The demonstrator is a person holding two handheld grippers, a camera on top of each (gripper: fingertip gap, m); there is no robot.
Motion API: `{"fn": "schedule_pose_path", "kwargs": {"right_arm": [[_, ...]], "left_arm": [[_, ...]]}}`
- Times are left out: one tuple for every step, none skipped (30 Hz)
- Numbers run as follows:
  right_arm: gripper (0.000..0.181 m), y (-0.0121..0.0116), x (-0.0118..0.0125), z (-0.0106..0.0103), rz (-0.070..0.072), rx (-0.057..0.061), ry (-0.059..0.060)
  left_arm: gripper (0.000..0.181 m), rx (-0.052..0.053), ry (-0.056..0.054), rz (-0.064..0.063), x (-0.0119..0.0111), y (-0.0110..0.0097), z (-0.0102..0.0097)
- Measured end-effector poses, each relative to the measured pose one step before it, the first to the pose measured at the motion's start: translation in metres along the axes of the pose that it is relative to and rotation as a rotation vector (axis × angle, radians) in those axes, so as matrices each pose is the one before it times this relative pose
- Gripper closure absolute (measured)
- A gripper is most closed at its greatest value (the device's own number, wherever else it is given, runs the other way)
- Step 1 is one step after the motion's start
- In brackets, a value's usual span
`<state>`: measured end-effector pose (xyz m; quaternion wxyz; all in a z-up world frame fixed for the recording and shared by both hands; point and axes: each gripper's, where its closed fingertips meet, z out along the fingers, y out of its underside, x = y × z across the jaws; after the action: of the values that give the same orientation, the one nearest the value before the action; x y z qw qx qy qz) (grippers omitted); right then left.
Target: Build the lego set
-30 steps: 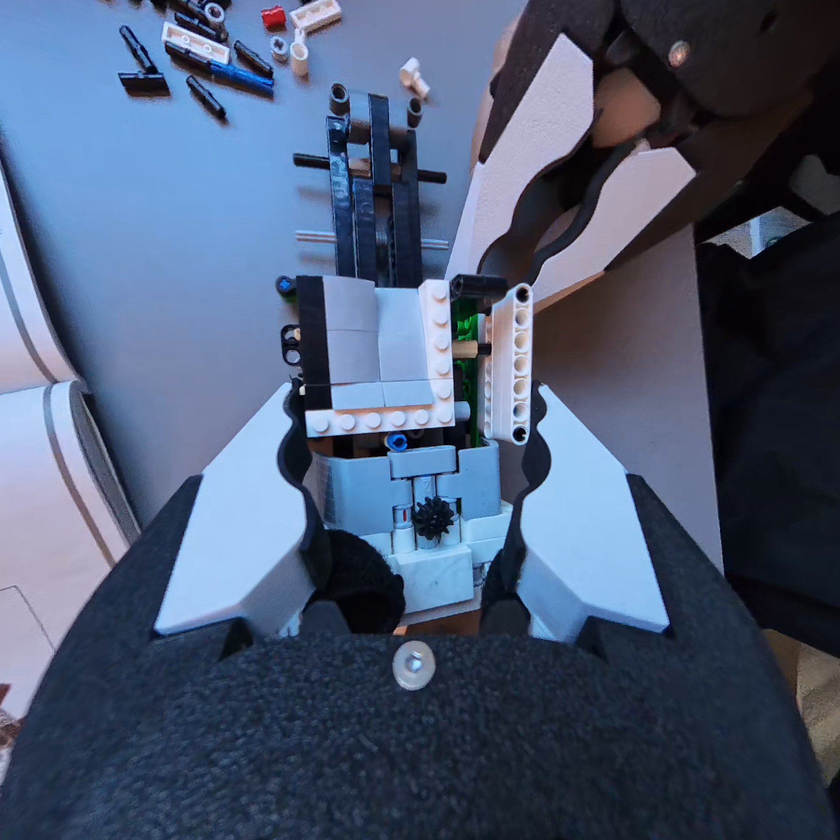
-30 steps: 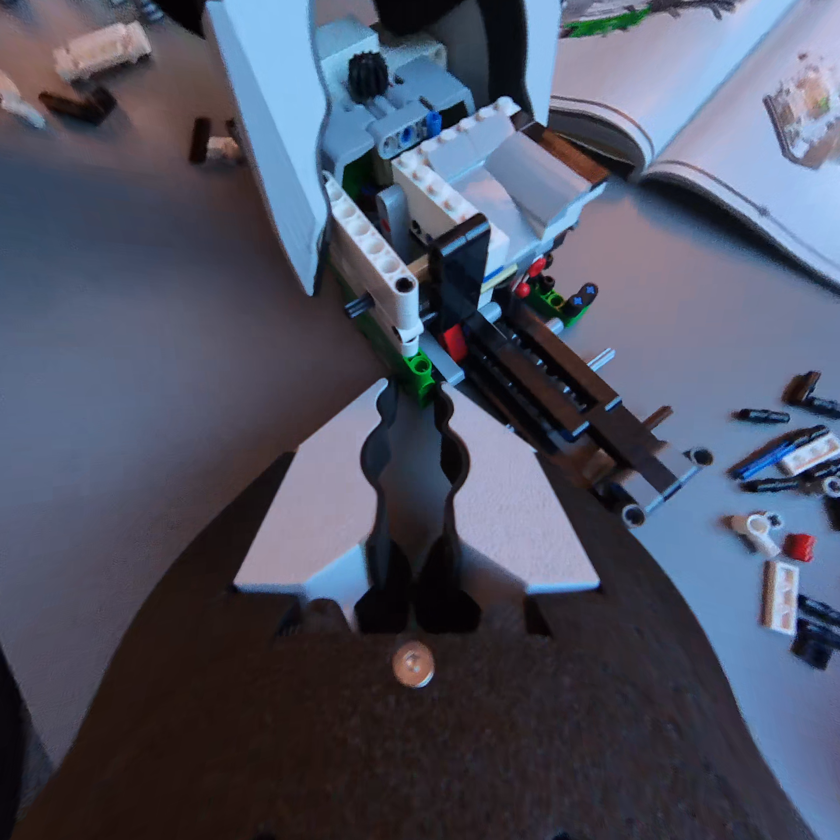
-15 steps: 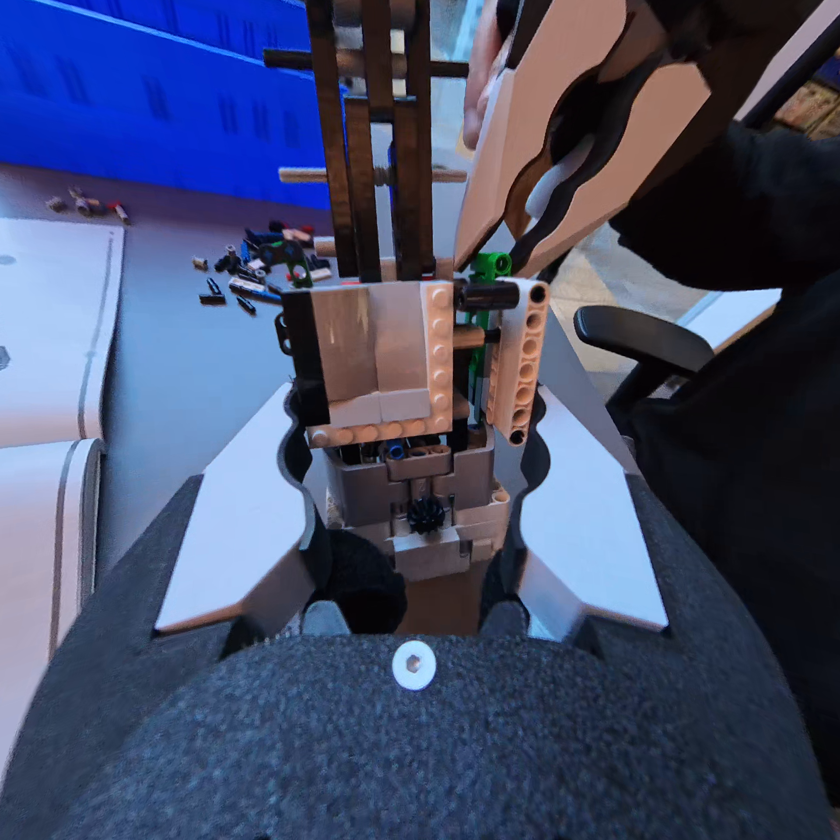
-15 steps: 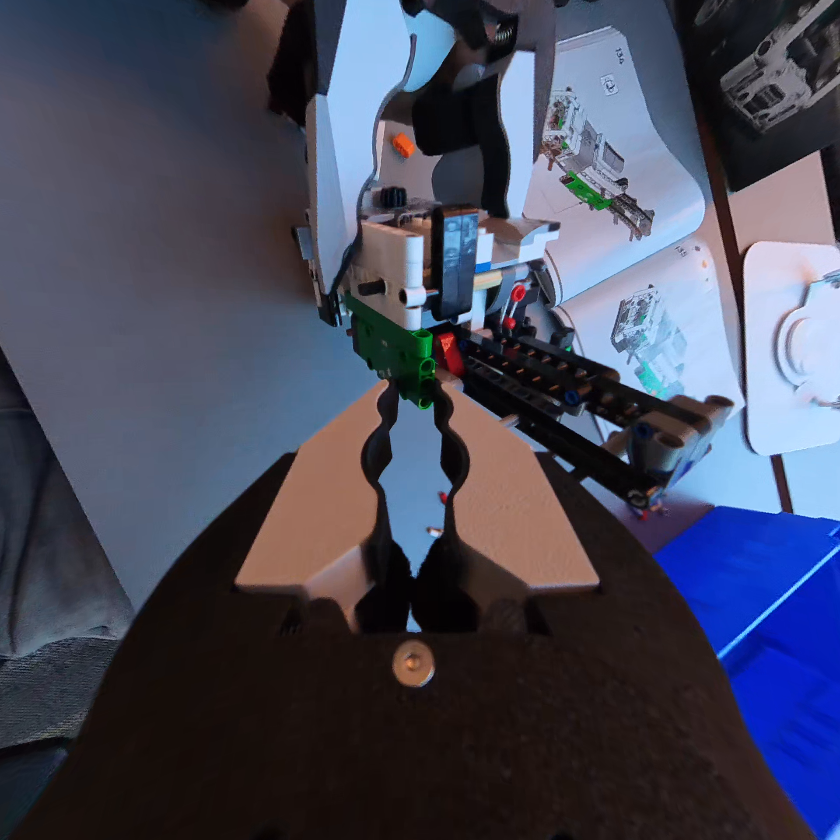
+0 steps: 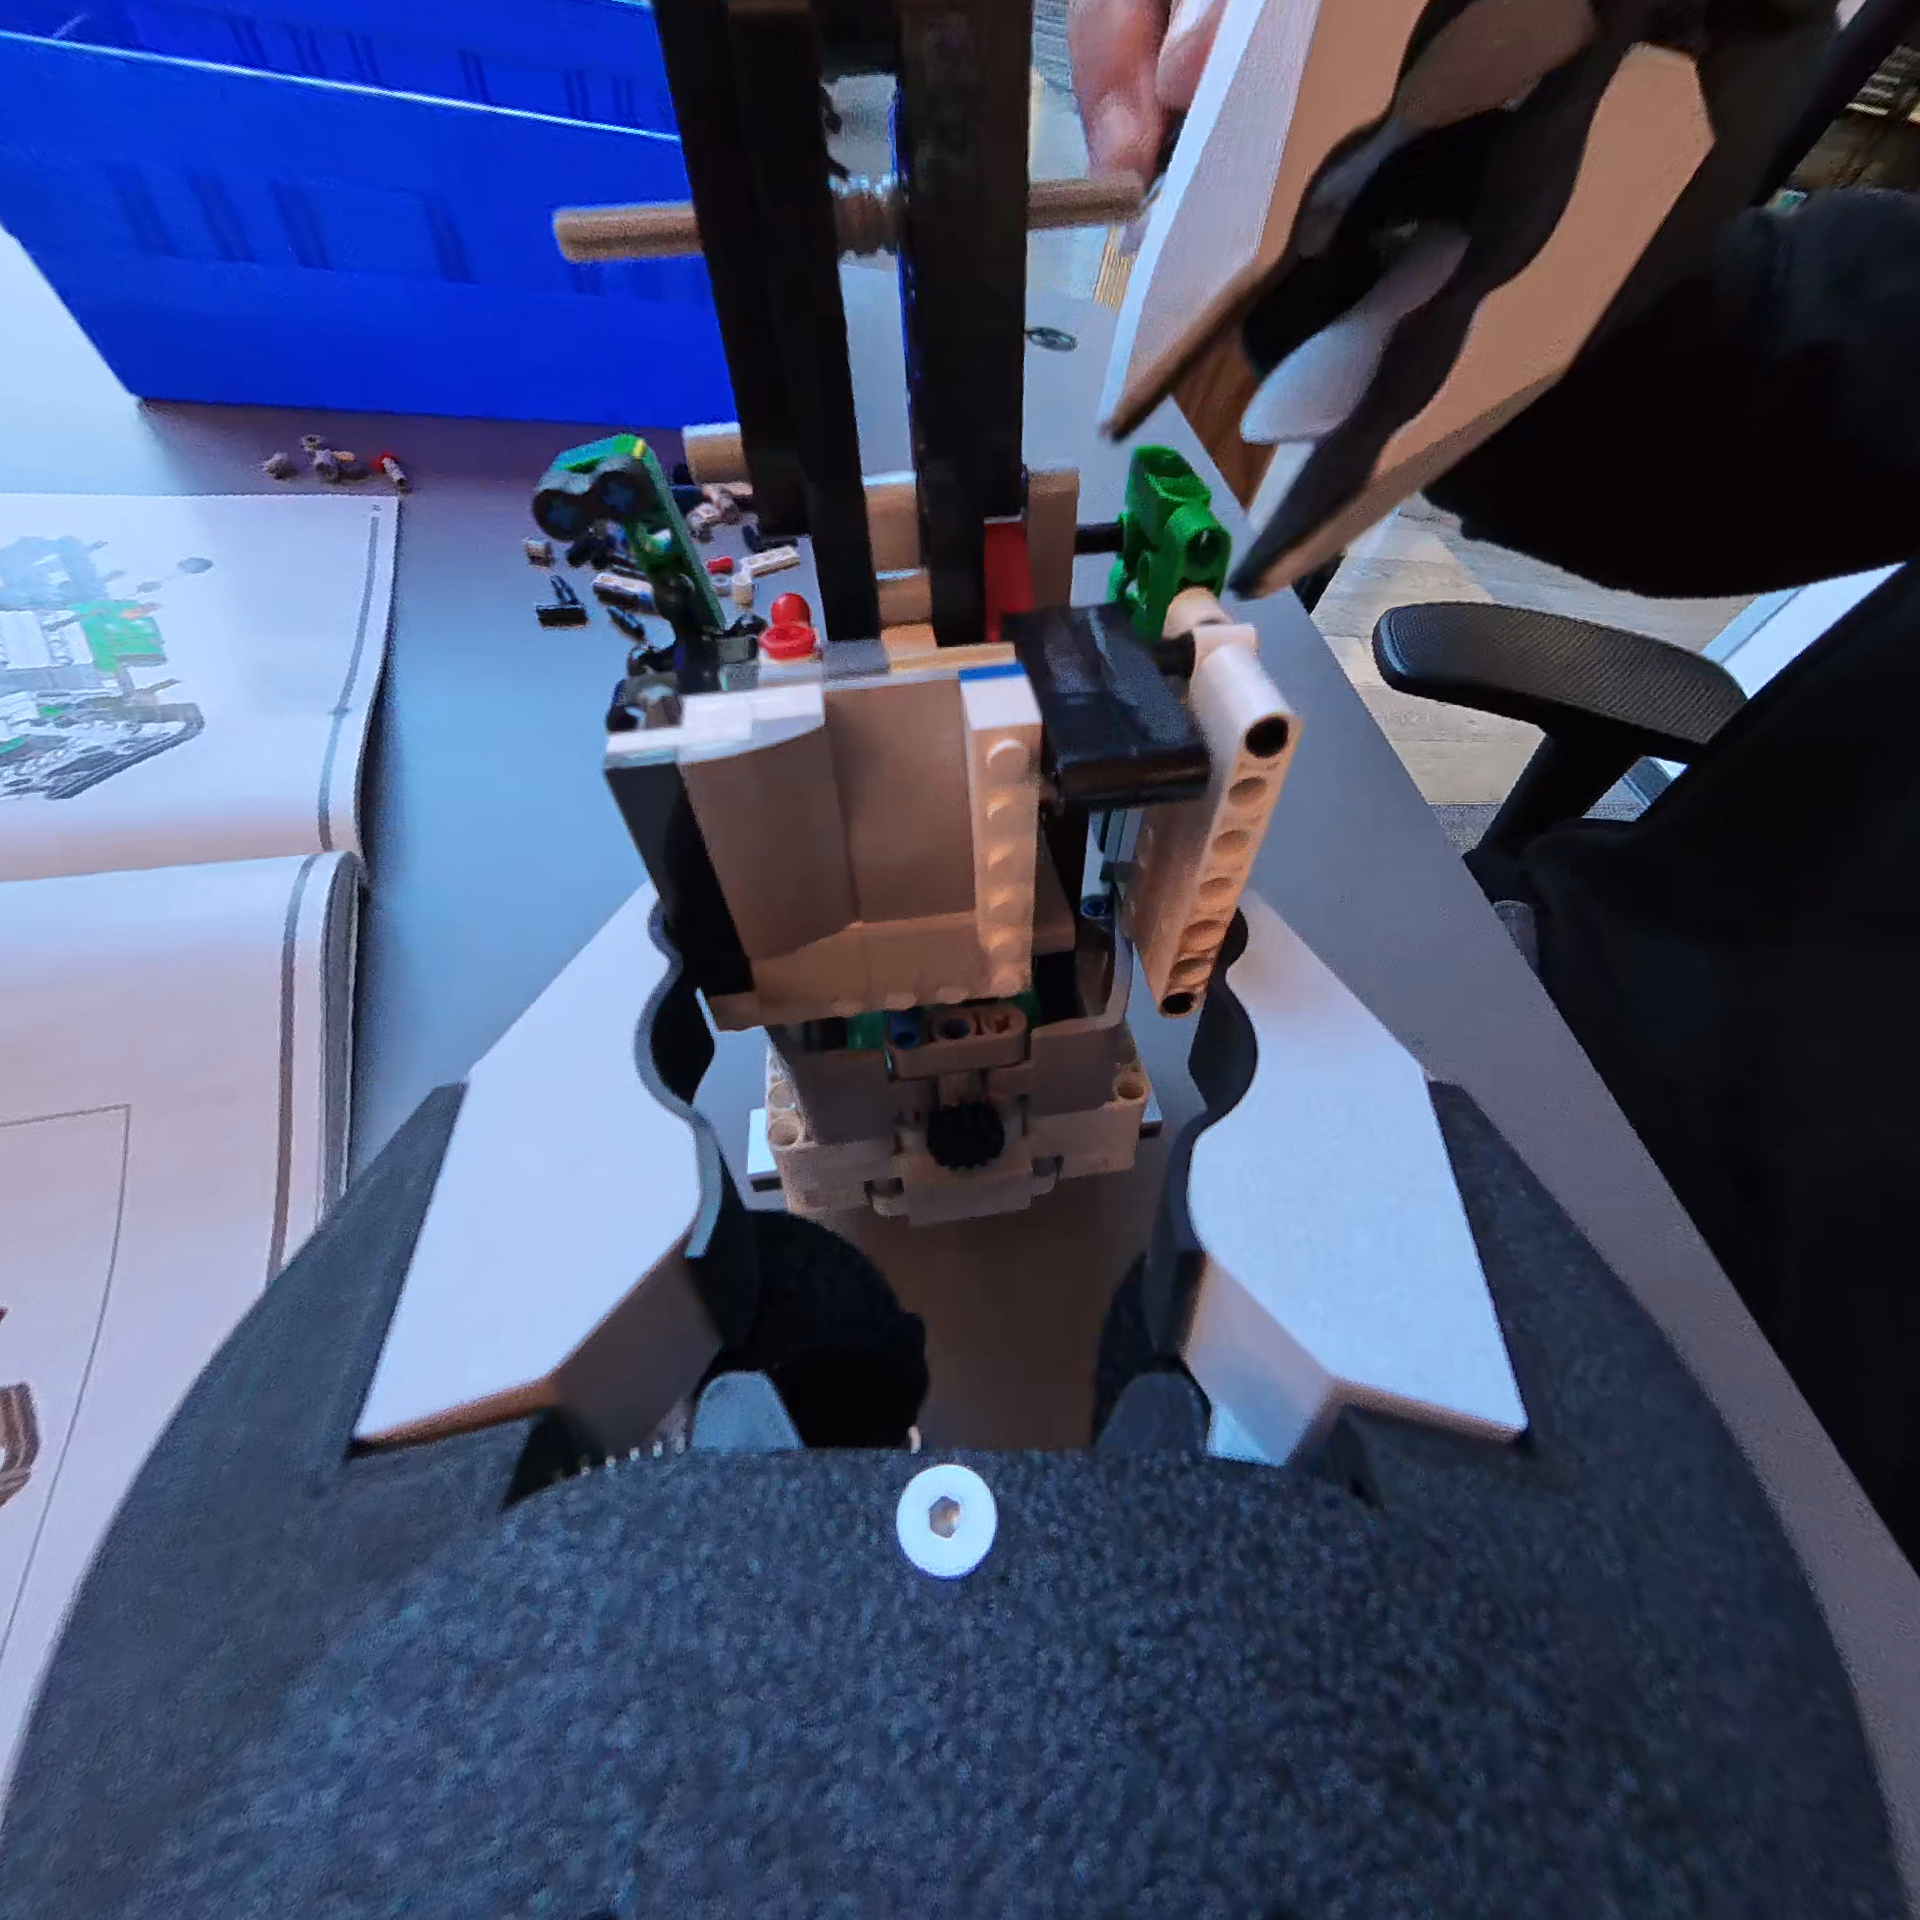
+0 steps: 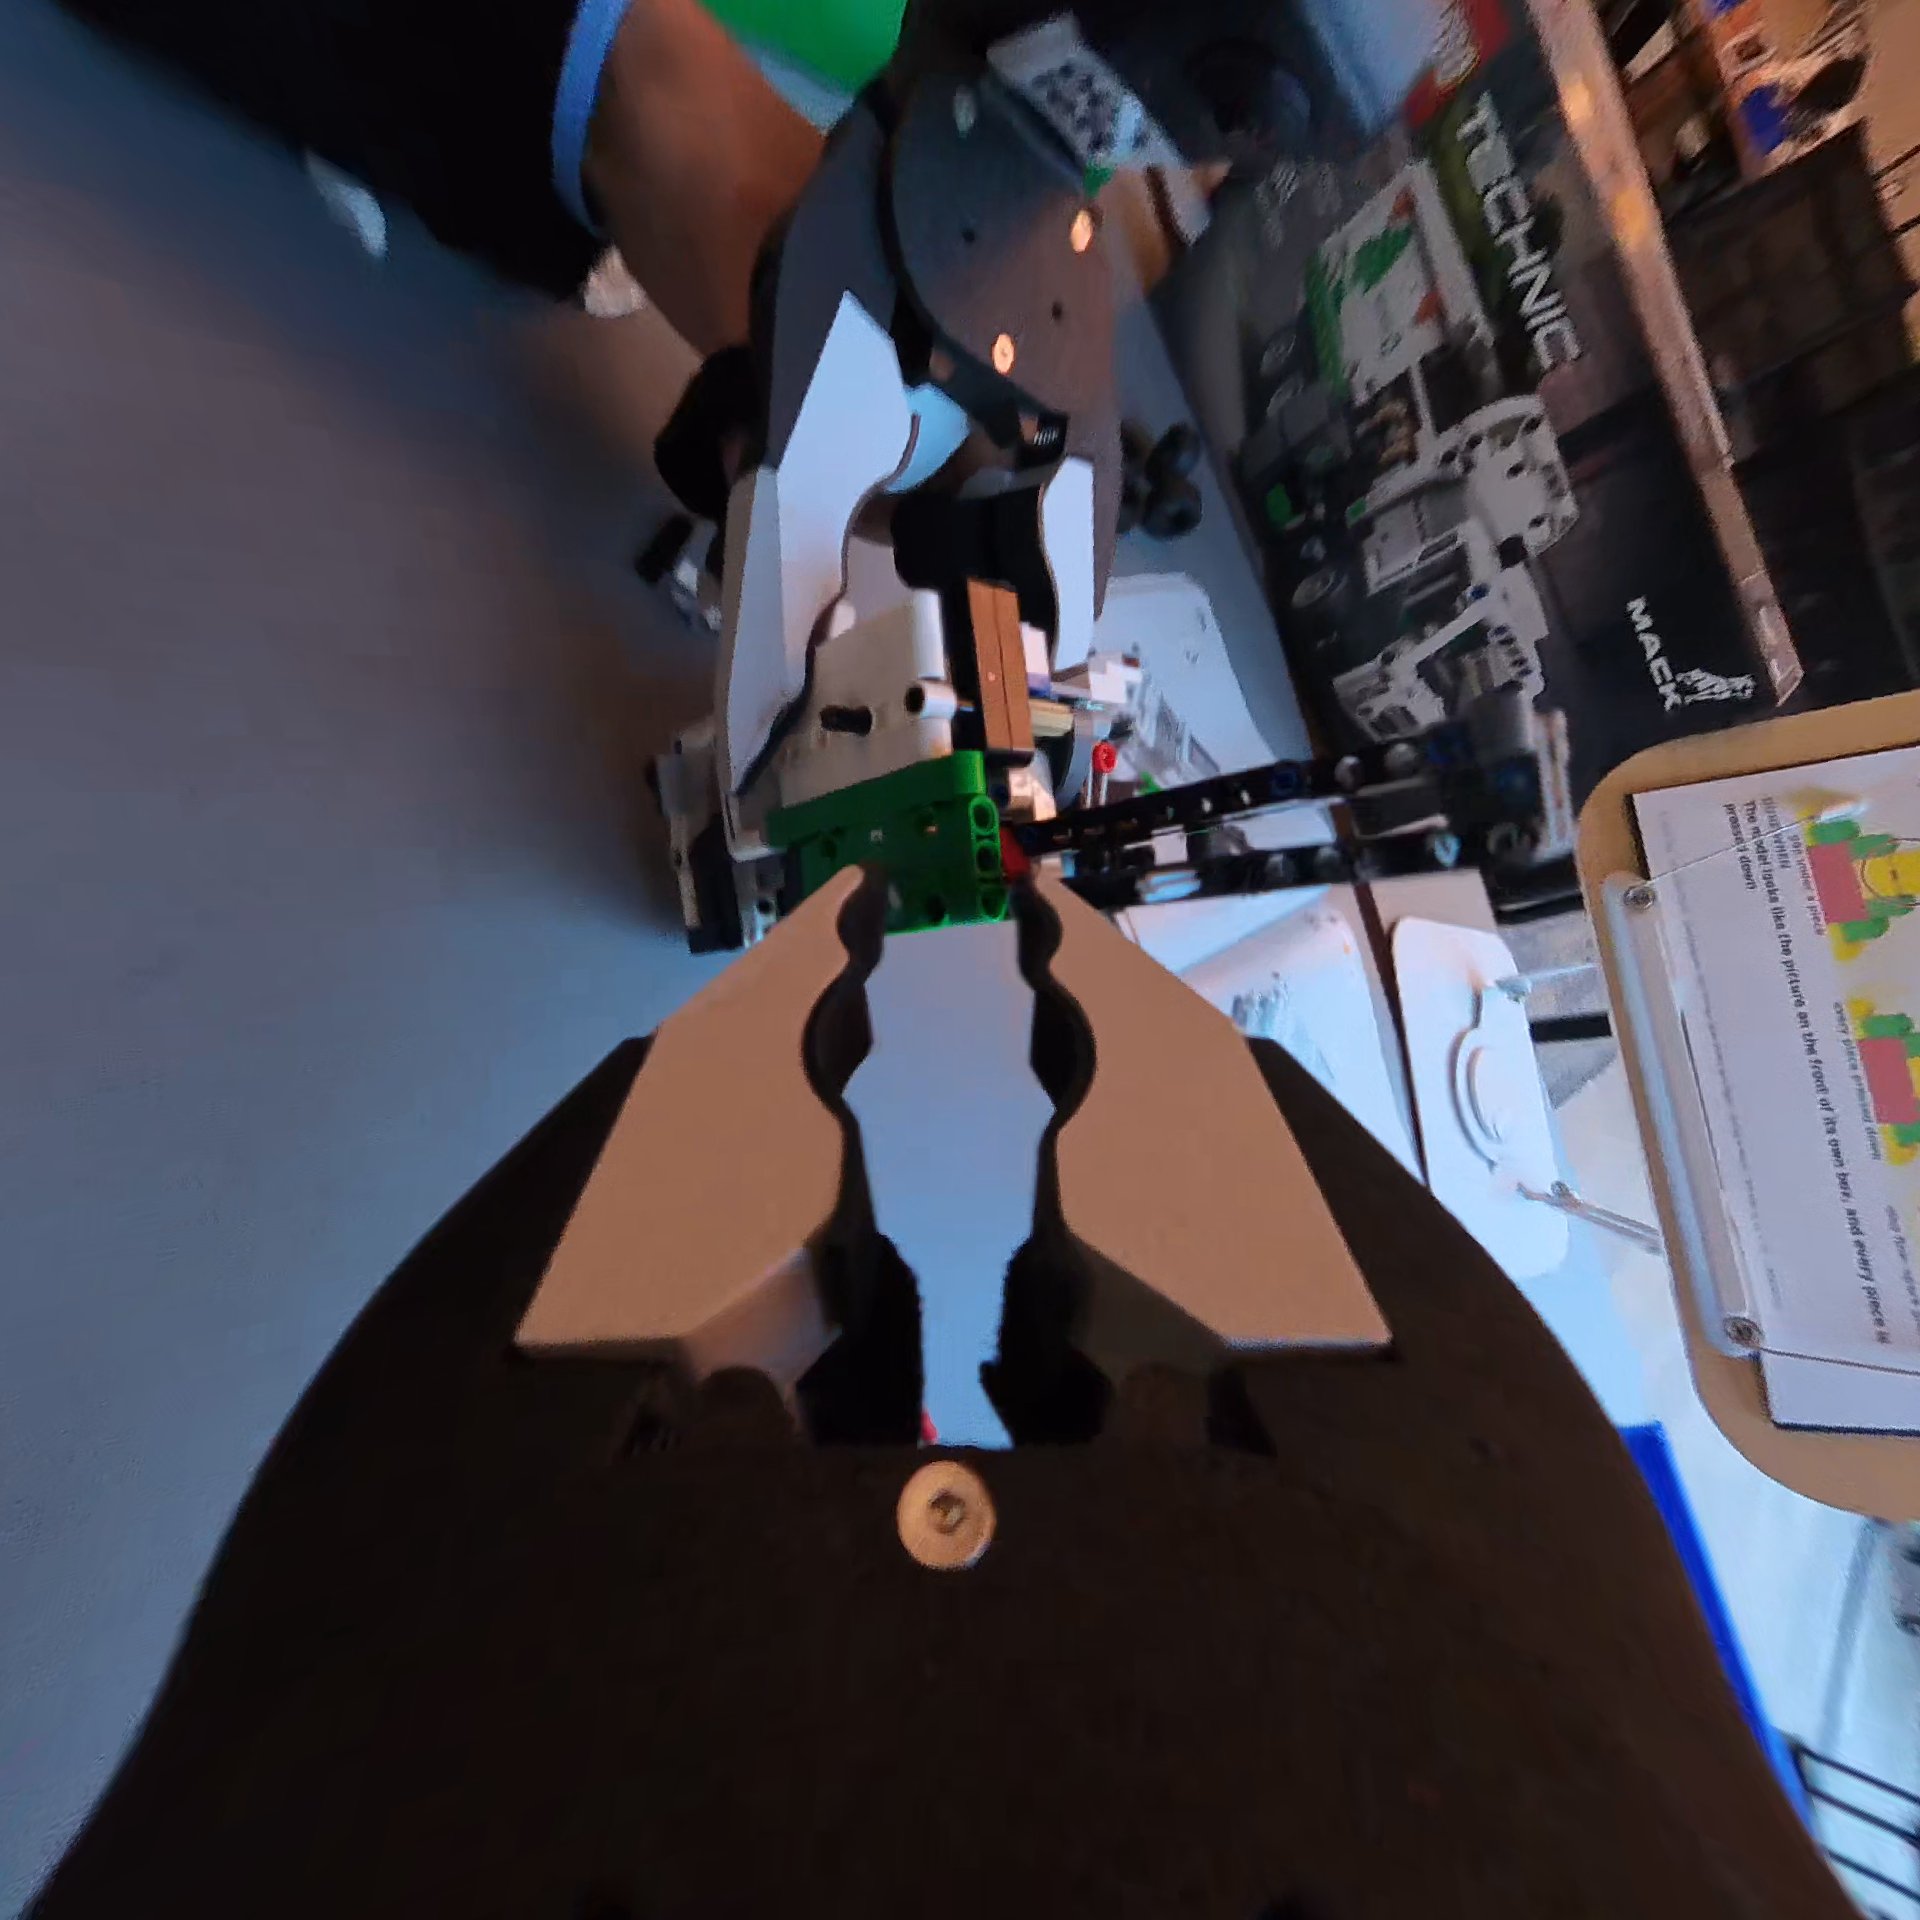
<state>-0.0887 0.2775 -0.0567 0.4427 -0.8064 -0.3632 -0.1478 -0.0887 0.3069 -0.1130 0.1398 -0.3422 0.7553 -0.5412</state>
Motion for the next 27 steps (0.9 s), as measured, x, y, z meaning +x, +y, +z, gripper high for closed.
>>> {"fn": "schedule_pose_path", "kwargs": {"right_arm": [[0.148, -0.00444, -0.00165, -0.00212, 0.0314, 0.0449, 0.0034], [0.140, -0.00435, -0.00283, -0.00327, 0.0339, 0.0506, -0.0068], [0.136, -0.00420, -0.00146, -0.00479, 0.0414, 0.0601, 0.0004], [0.135, -0.00488, -0.00063, -0.00579, 0.0537, 0.0791, 0.0012], [0.133, -0.00319, 0.00121, -0.00486, 0.0678, 0.0835, 0.0007], [0.133, 0.00242, 0.00233, -0.00190, 0.0780, 0.0595, -0.0120], [0.128, 0.00896, 0.00350, 0.00221, 0.0889, 0.0276, -0.0282], [0.114, 0.01254, 0.00439, 0.00591, 0.0987, 0.0081, -0.0426], [0.100, 0.01170, 0.00380, 0.00780, 0.1044, 0.0056, -0.0652], [0.093, 0.00496, 0.00052, 0.00687, 0.0798, 0.0366, -0.0963], [0.094, -0.00446, -0.00061, 0.00514, 0.0488, 0.0840, -0.0936], [0.094, -0.00499, 0.00374, 0.00377, 0.0283, 0.0605, -0.0356], [0.095, -0.00037, 0.00738, 0.00413, -0.0284, 0.0158, 0.0029], [0.095, 0.00367, 0.00639, 0.00492, -0.0555, -0.0139, 0.0099], [0.092, 0.00292, 0.00171, 0.00598, -0.0351, -0.0100, -0.0087], [0.089, 0.00043, -0.00275, 0.00598, -0.0071, 0.0048, -0.0344], [0.085, -0.00070, -0.00226, 0.00498, 0.0003, 0.0107, -0.0295], [0.084, 0.00047, 0.00031, 0.00316, -0.0079, 0.0043, -0.0101], [0.084, 0.00017, 0.00042, 0.00196, -0.0061, 0.0085, -0.0085], [0.087, -0.00206, 0.00133, 0.00068, 0.0076, 0.0260, -0.0043], [0.088, -0.00144, 0.00115, 0.00068, 0.0120, 0.0243, -0.0098], [0.086, 0.00064, 0.00066, 0.00089, 0.0124, 0.0079, -0.0119], [0.085, 0.00054, 0.00063, 0.00086, 0.0059, 0.0037, -0.0059], [0.085, 0.00067, 0.00058, 0.00046, -0.0070, -0.0034, -0.0016], [0.085, 0.00085, 0.00028, 0.00052, -0.0162, -0.0069, -0.0001], [0.082, 0.00281, 0.00175, 0.00079, -0.0199, -0.0195, 0.0119], [0.078, 0.00704, 0.00103, 0.00175, -0.0078, -0.0473, 0.0073]], "left_arm": [[0.088, 0.0010, -0.0035, -0.0025, -0.00048, 0.00151, -0.00186], [0.088, 0.0020, -0.0012, -0.0053, -0.00045, 0.00158, -0.00172], [0.088, 0.0022, -0.0016, -0.0039, -0.00044, 0.00132, -0.00164], [0.088, 0.0018, -0.0007, -0.0032, -0.00024, 0.00128, -0.00139], [0.088, 0.0015, 0.0003, -0.0011, -0.00009, 0.00145, -0.00113], [0.088, 0.0029, -0.0009, -0.0004, -0.00007, 0.00114, -0.00116], [0.088, 0.0033, 0.0002, -0.0009, 0.00010, 0.00125, -0.00105], [0.088, 0.0044, 0.0010, 0.0007, 0.00026, 0.00089, -0.00092], [0.088, 0.0043, -0.0005, 0.0019, 0.00025, 0.00068, -0.00054], [0.088, 0.0025, -0.0012, 0.0030, 0.00019, 0.00048, -0.00031], [0.088, -0.0003, -0.0030, 0.0050, 0.00033, 0.00040, -0.00015], [0.088, -0.0024, -0.0033, 0.0078, 0.00061, 0.00030, 0.00009], [0.088, -0.0030, -0.0037, 0.0121, 0.00074, 0.00036, 0.00028], [0.088, -0.0035, -0.0053, 0.0129, 0.00075, 0.00029, 0.00035], [0.088, -0.0034, -0.0052, 0.0101, 0.00082, 0.00031, 0.00038], [0.088, -0.0025, -0.0053, 0.0103, 0.00065, 0.00029, 0.00033], [0.088, -0.0034, -0.0079, 0.0112, 0.00027, 0.00053, 0.00022], [0.088, -0.0043, -0.0091, 0.0104, -0.00006, 0.00088, 0.00000], [0.088, -0.0031, -0.0069, 0.0081, 0.00022, 0.00065, -0.00016], [0.088, -0.0015, -0.0061, 0.0050, 0.00027, 0.00055, -0.00017], [0.088, 0.0000, -0.0082, 0.0025, 0.00000, 0.00042, -0.00004], [0.088, -0.0020, -0.0082, 0.0004, -0.00042, 0.00061, -0.00007], [0.088, -0.0012, -0.0103, 0.0013, -0.00083, 0.00050, -0.00026], [0.088, 0.0018, -0.0082, 0.0018, -0.00059, 0.00023, -0.00015], [0.088, 0.0029, -0.0070, 0.0010, -0.00036, -0.00004, 0.00018], [0.088, 0.0023, -0.0086, 0.0006, -0.00039, -0.00016, 0.00065], [0.088, 0.0015, -0.0074, 0.0070, 0.00055, -0.00034, 0.00112]]}}
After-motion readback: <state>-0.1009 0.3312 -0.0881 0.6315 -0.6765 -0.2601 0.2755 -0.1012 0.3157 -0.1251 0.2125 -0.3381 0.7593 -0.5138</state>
